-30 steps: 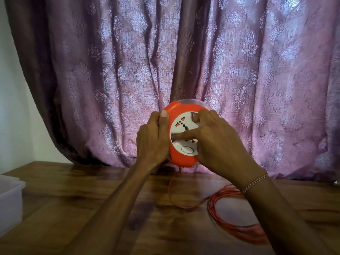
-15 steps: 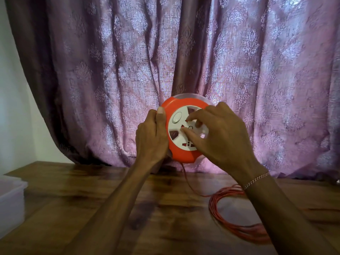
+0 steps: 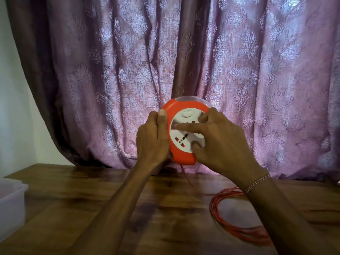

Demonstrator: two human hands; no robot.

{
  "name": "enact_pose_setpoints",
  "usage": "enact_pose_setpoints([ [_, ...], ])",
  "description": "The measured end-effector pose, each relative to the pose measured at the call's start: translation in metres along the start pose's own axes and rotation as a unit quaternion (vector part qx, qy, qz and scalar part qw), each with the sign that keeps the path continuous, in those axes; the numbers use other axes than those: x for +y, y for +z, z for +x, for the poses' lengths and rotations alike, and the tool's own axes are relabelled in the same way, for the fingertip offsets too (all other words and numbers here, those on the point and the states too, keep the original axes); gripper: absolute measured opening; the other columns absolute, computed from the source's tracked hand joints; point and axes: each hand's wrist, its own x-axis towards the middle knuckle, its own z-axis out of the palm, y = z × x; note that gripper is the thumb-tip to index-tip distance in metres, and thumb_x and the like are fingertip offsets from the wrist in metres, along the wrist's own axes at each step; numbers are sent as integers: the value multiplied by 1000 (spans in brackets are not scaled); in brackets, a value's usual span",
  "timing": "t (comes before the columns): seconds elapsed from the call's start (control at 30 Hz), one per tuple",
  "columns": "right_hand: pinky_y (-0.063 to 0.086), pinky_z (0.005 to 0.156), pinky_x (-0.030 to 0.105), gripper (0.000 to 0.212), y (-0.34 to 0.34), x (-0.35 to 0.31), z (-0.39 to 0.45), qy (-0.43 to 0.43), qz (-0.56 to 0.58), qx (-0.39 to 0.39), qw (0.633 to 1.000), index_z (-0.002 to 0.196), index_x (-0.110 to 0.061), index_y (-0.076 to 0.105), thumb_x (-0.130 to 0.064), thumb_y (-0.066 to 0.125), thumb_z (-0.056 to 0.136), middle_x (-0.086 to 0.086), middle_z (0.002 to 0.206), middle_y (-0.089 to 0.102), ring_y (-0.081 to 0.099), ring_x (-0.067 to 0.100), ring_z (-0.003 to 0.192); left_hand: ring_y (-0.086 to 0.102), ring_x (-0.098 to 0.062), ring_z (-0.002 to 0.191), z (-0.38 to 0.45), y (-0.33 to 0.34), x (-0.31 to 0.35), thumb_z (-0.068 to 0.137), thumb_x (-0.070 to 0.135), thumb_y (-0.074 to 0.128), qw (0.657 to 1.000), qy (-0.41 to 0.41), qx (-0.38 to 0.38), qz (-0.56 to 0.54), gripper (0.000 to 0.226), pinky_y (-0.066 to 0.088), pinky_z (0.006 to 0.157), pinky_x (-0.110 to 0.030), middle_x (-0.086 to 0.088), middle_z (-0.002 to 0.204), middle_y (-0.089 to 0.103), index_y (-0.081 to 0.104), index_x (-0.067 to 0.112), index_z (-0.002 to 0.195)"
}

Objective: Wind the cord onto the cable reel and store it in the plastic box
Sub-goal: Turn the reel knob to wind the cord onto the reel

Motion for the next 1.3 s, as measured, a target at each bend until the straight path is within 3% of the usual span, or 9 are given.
enact_pose_setpoints([
  [0.1, 57, 72, 37, 61, 5, 0, 3, 86, 47, 65, 993, 128, -50, 57, -73, 60, 71, -2, 92, 75, 69, 28, 89, 56, -26, 66, 0, 0, 0, 98, 66, 23, 1000, -7, 6, -6, 55, 49, 66, -52, 4, 63, 57, 45, 22, 75],
  [0.2, 55, 81, 42, 68, 6, 1, 5, 119, 76, 62, 988, 129, -39, 61, -80, 51, 75, 4, 92, 77, 71, 32, 91, 59, -23, 66, 0, 1, 0, 98, 68, 23, 1000, -6, 1, -10, 56, 50, 65, -52, 4, 64, 58, 47, 22, 77],
  [0.37, 55, 69, 41, 49, -6, -1, 4, 85, 37, 84, 992, 119, -34, 67, -66, 59, 83, -3, 82, 76, 70, 28, 83, 63, -29, 71, 1, 2, -2, 97, 69, 21, 1000, -14, -3, -20, 59, 52, 68, -53, 2, 68, 62, 51, 20, 80],
  [0.47, 54, 71, 44, 24, -12, 9, 5, 7, 64, 49, 997, 112, -33, 69, -33, 66, 88, -4, 107, 68, 59, 25, 102, 59, -31, 69, 2, 0, -2, 98, 66, 22, 1000, -8, 8, -14, 54, 50, 67, -53, 4, 64, 58, 47, 22, 77],
  [0.57, 54, 78, 45, 48, -14, 13, 4, -36, 68, -65, 995, 122, -44, 63, -13, 62, 86, 0, 137, 51, 41, 24, 123, 59, -34, 70, 1, 0, -1, 98, 66, 22, 1000, -7, 6, -17, 55, 50, 67, -53, 4, 65, 58, 47, 22, 78],
  [0.7, 51, 81, 40, 64, -10, 5, 4, -42, -23, -120, 992, 133, -56, 50, -14, 60, 85, 3, 148, 35, 29, 26, 135, 59, -31, 70, 0, 1, 1, 98, 67, 21, 1000, -1, 5, -14, 56, 50, 67, -53, 4, 65, 58, 48, 22, 78],
  [0.87, 50, 67, 35, 57, -5, 4, 1, -47, -35, -40, 997, 133, -57, 48, -31, 49, 83, 2, 127, 49, 47, 24, 121, 60, -33, 73, 2, 0, 1, 98, 67, 21, 1000, 0, 7, -15, 57, 50, 69, -53, 2, 68, 61, 49, 20, 79],
  [1.07, 57, 73, 40, 65, 6, -6, 3, 90, 49, 82, 991, 130, -42, 58, -76, 54, 75, -2, 90, 77, 71, 31, 83, 55, -22, 64, 2, -1, 1, 98, 65, 23, 1000, 0, 13, -15, 52, 49, 66, -50, 5, 63, 56, 43, 24, 72],
  [1.3, 52, 62, 39, 39, -9, -3, 2, 32, 22, 111, 993, 121, -33, 68, -56, 56, 91, 0, 89, 71, 66, 28, 83, 57, -22, 65, 4, -3, -1, 98, 66, 22, 1000, -10, 15, -24, 54, 50, 66, -50, 5, 63, 57, 45, 24, 73],
])
